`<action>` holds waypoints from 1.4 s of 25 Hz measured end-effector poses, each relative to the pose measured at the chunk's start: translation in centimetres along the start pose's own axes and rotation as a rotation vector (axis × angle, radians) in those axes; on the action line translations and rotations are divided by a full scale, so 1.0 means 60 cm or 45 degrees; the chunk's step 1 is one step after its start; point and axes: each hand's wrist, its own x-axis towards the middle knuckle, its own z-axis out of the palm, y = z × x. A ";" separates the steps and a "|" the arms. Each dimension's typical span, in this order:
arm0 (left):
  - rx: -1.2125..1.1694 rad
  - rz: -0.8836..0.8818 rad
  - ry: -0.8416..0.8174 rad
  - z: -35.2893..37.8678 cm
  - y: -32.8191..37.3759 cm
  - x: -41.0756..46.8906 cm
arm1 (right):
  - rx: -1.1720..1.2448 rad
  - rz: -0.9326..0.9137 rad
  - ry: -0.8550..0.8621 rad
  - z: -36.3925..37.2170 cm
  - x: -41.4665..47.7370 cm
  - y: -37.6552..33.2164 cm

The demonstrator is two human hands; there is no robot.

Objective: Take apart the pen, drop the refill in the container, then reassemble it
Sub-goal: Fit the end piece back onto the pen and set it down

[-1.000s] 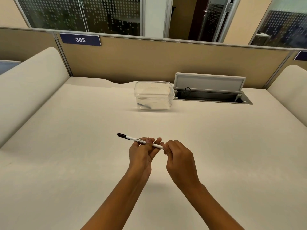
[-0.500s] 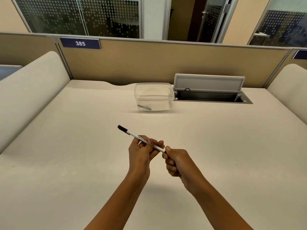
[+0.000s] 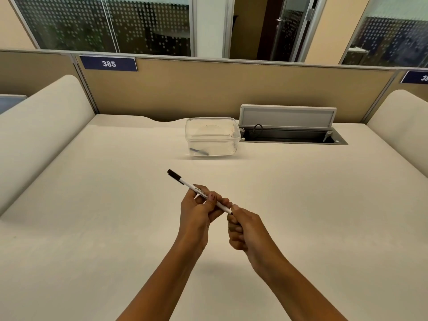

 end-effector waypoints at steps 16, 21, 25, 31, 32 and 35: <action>-0.120 -0.080 -0.090 0.015 0.012 0.010 | -0.582 -0.641 0.236 -0.007 -0.007 0.005; -0.053 -0.023 -0.133 0.013 0.012 0.010 | 0.376 0.177 -0.125 -0.014 -0.007 -0.020; -0.117 -0.044 -0.034 0.013 0.011 0.013 | -1.106 -0.842 0.280 -0.026 -0.005 -0.004; -0.157 -0.073 -0.038 0.020 0.013 0.018 | -1.043 -0.983 0.351 -0.016 -0.002 -0.001; -0.158 -0.077 -0.059 0.018 0.014 0.018 | -0.797 -0.776 0.278 -0.011 -0.004 -0.003; -0.102 -0.039 -0.161 0.017 0.017 0.019 | 0.255 -0.025 -0.065 -0.009 -0.008 -0.015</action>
